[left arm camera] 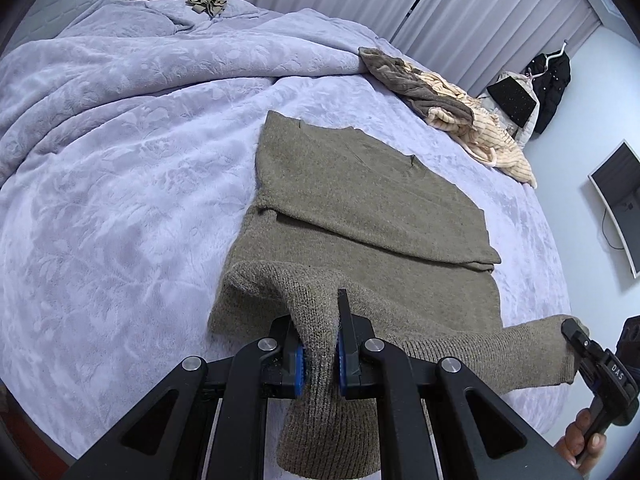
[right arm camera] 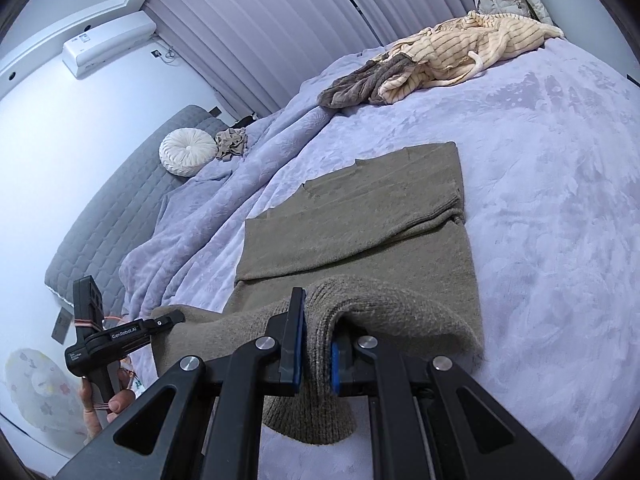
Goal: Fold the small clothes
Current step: 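Grasp the hem with both grippers and lift it toward the collar, then carry the held hem over the sweater body toward the collar with both grippers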
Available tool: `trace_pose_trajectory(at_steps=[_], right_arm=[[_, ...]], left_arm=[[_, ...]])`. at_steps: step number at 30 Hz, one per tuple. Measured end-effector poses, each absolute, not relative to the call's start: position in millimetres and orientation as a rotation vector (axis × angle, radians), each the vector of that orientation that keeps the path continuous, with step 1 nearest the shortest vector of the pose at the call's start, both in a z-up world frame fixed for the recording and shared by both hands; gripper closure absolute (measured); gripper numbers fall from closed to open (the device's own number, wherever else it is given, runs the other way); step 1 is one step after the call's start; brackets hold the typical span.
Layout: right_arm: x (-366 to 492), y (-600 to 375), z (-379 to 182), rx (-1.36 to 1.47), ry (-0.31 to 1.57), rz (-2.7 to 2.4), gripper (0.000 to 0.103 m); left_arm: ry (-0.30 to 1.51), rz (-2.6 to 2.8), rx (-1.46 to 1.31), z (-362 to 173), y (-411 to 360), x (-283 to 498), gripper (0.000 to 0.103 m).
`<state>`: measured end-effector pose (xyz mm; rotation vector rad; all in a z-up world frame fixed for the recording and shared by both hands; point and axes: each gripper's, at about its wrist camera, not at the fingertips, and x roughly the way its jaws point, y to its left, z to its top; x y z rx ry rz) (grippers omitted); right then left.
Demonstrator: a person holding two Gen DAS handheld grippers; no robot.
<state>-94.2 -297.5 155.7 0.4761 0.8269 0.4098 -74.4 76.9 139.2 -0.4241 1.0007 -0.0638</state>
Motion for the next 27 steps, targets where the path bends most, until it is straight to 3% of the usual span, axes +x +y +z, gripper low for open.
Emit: trace_pose_trajectory(at_steps=[27], right_arm=[[-45,-286,189,0.442,0.801,0.374,0.092]], left_arm=[[0.989,-0.06,-0.413,168,81,-30,0.09]])
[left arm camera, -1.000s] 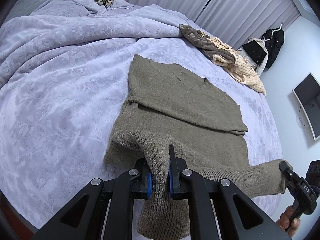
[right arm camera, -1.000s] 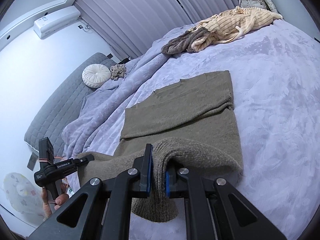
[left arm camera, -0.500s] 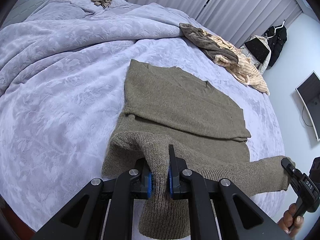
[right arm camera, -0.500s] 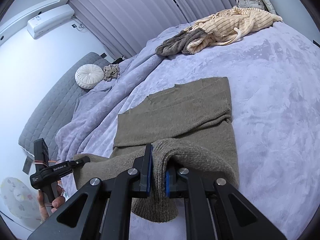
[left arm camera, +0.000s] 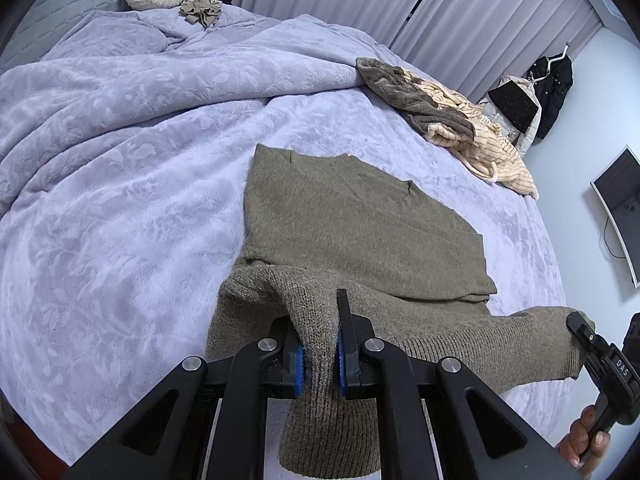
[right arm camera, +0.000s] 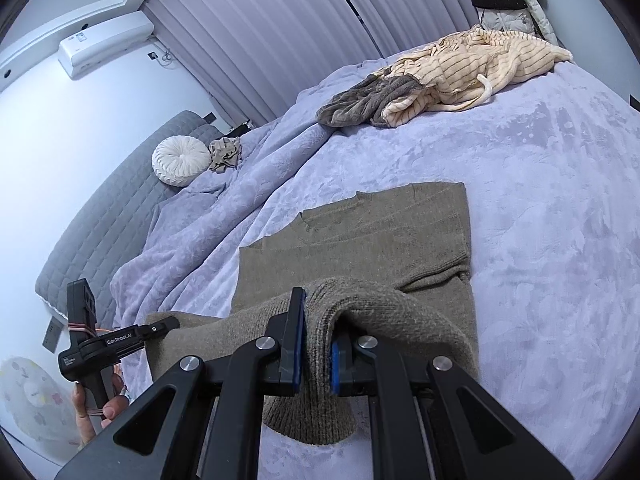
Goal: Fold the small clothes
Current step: 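Carry the held hem over the sweater body toward the collar with both grippers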
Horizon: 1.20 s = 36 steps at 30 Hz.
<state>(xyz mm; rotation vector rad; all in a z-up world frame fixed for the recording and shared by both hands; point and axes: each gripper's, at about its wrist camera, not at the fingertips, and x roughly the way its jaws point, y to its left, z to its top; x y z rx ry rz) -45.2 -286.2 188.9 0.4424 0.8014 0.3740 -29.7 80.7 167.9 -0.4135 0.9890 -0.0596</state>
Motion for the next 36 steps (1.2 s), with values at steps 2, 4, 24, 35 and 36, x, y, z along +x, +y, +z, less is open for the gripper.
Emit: trace_pose_trajectory(at_steps=[2,4,24,35,36], right_arm=[[-43,-287,192,0.442,0.793,0.375,0.092],[-42,-287,193,0.441,0.79,0.373,0.092],[-37,-292,205,0.45,0.768,0.341,0.092],[-35,-282,214,0.39,0.746,0.32,0.092],[-34,-281,213,0.387,0.749,0.319,0.092]], left_arm=[[0.985,-0.06,-0.408,171,80,-28,0.09],[0.985,-0.061,-0.409,173,80,-28,0.09],[0.954,-0.081,-0.366,199,67,-7,0.09],[0.973,-0.071,-0.351,203,61,12,0.09],[0.977,-0.072,-0.35,201,61,13,0.09]])
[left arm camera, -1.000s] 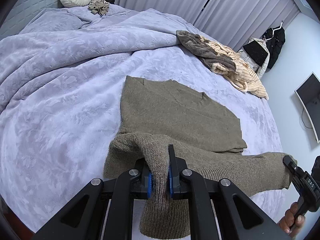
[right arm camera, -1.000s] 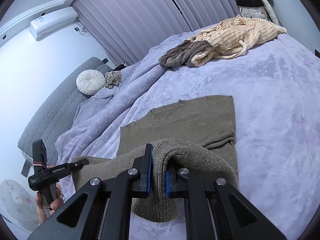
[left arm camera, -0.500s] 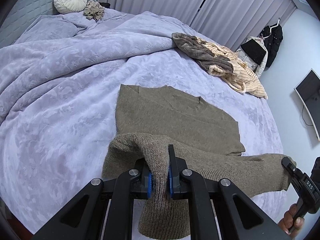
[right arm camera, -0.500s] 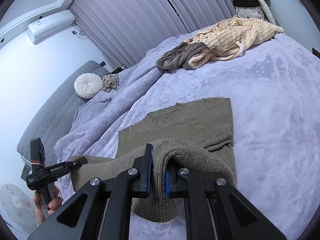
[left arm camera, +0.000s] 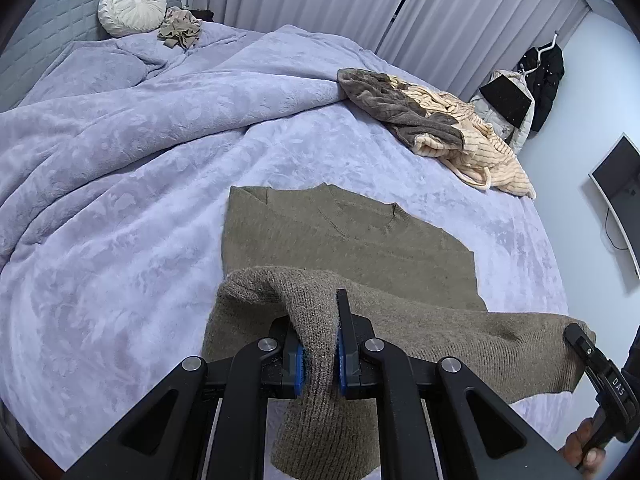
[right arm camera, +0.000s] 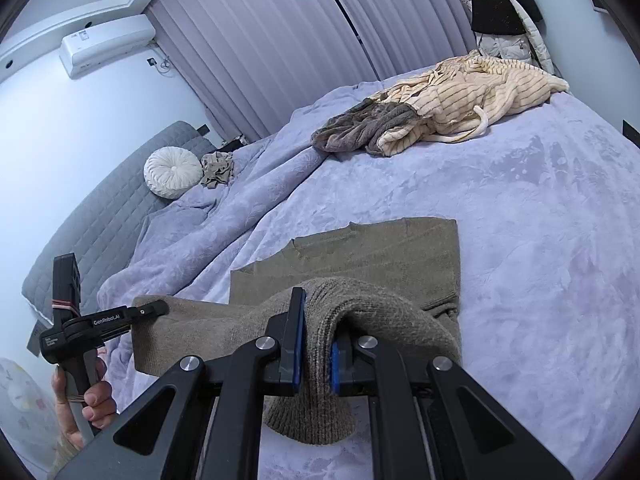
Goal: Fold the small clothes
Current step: 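Carry the held hem over the sweater body toward the collar with both grippers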
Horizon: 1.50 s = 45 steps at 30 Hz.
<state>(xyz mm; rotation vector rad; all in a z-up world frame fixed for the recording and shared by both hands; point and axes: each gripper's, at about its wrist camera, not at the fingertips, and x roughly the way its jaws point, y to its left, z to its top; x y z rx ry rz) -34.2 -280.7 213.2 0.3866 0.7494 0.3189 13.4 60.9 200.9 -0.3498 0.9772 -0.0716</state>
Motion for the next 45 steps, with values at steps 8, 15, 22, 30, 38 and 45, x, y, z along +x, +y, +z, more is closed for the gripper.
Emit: trace_pose_trajectory(at_steps=[8,15,22,30,38,45], right_arm=[[-19,-278,205,0.414,0.761,0.296,0.092],[0,-272,200,0.392,0.778,0.277,0.092],[27,-275,191,0.396,0.801,0.268,0.092],[61,-282,176,0.419,0.825,0.261,0.092],[89,-291,164,0.437,0.841,0.248,0.092],[122,-301,148,0.465,0.872,0.228,0.092]], left_arm=[[0.995,-0.078,-0.351,190,66,26,0.09],[0.997,-0.096,-0.321,186,63,44,0.09],[1.046,-0.098,-0.322,168,62,71,0.09],[1.082,-0.09,-0.342,152,63,105,0.09],[1.087,-0.085,-0.332,146,56,136,0.09],[1.115,-0.074,-0.331,130,54,166,0.09]])
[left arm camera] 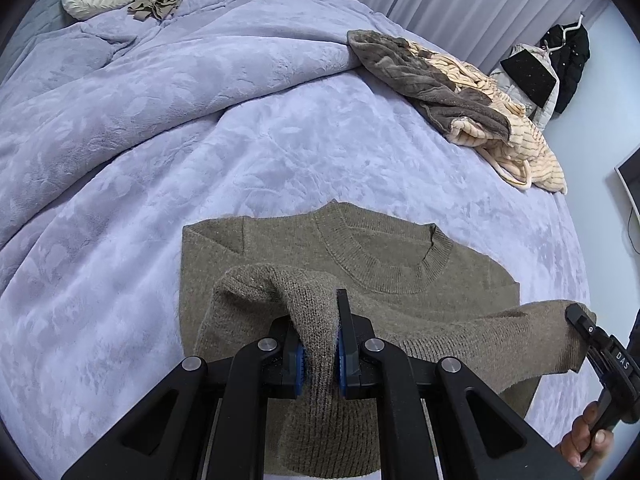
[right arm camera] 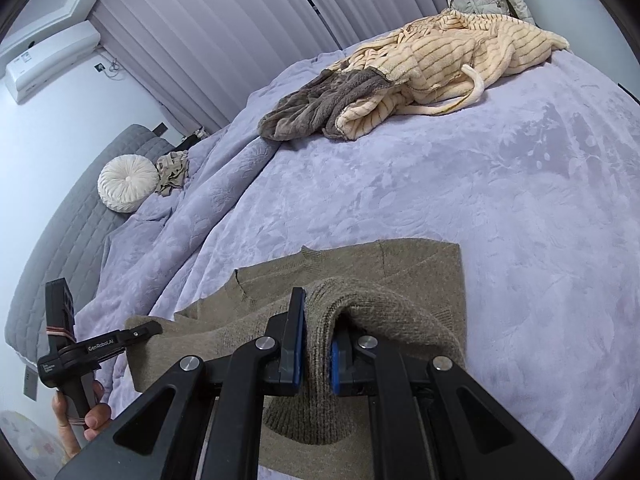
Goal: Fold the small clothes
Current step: 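Carry the held hem over the sweater body toward the collar with both grippers, then lay the hem near the collar and open both grippers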
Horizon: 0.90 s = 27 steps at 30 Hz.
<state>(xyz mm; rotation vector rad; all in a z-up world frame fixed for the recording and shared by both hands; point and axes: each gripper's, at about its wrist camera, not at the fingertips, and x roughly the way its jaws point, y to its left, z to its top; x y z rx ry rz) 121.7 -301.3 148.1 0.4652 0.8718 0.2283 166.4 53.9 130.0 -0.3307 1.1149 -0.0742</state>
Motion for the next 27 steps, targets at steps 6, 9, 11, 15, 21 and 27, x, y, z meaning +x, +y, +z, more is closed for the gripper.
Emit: trace_pose_trajectory(at_steps=[6,9,11,15,21,27], right_arm=[[149,-302,129,0.462,0.905,0.208,0.092],[161,-303,113,0.469,0.938,0.183,0.092],[166,-305,102,0.473,0.963,0.16,0.092],[171,-309,84,0.467,0.999,0.123,0.092],[178,-307,62,0.415,1.057,0.078,0.092],[192,-309,53,0.433,1.092,0.081,0.088]], left_arm=[[1.16,-0.062,-0.333,106,53,189,0.09],[1.195,-0.061,-0.337,89,52,201,0.09],[1.216,-0.058,-0.342,77,52,206,0.09],[1.258,-0.07,-0.373,55,53,214,0.09],[1.284,-0.073,-0.415,37,55,227,0.09],[1.3,-0.124,-0.551,33,66,236,0.068]])
